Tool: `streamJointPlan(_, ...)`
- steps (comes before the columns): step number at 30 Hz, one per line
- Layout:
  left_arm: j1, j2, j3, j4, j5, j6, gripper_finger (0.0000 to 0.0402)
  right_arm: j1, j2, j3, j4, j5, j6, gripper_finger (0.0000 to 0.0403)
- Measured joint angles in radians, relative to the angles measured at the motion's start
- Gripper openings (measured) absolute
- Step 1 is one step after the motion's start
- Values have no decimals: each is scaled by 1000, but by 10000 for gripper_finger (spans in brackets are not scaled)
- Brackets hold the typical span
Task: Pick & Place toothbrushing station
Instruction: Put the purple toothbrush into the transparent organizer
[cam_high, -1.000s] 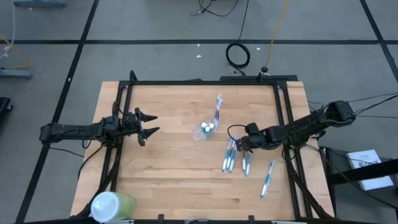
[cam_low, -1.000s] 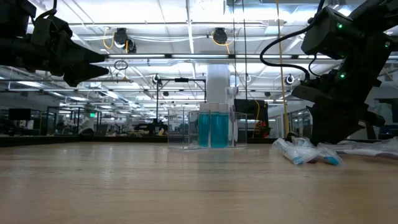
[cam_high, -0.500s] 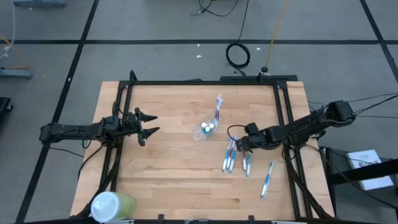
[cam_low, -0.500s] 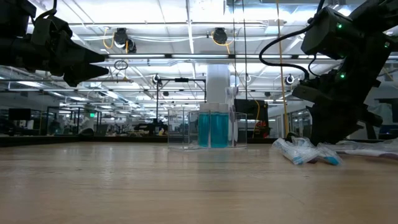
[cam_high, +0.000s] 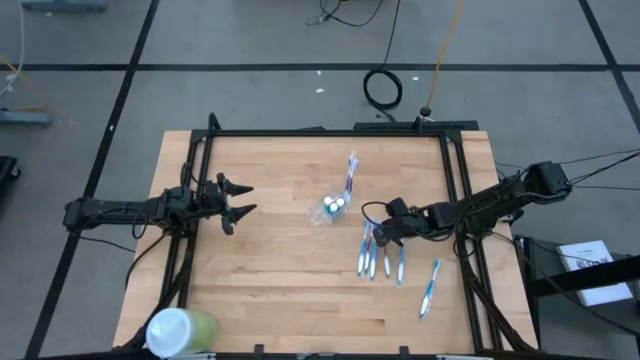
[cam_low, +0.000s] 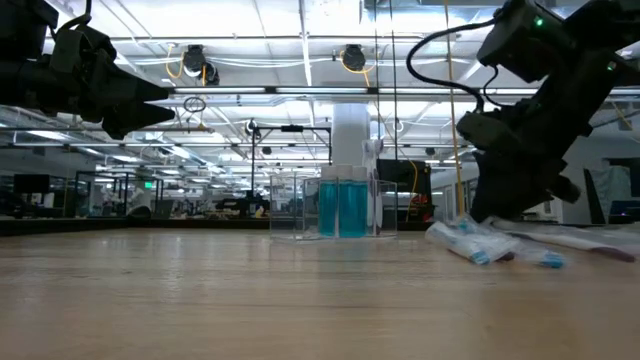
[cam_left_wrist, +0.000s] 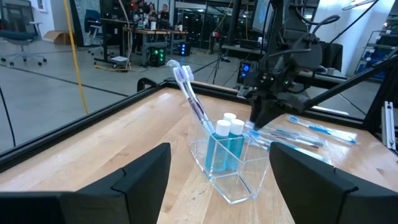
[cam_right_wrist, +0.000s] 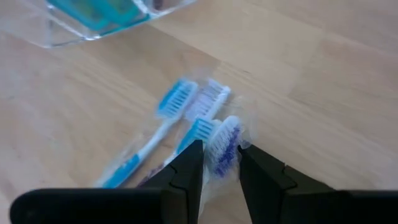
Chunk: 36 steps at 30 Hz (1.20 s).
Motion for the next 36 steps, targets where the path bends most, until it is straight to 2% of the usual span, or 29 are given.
streamJointPlan(17,0,0,0,0,0,0,283,0,-5,0,79,-24,-80,88)
streamJointPlan(36,0,0,0,0,0,0,283,0,-5,1,410,-63,-317,88)
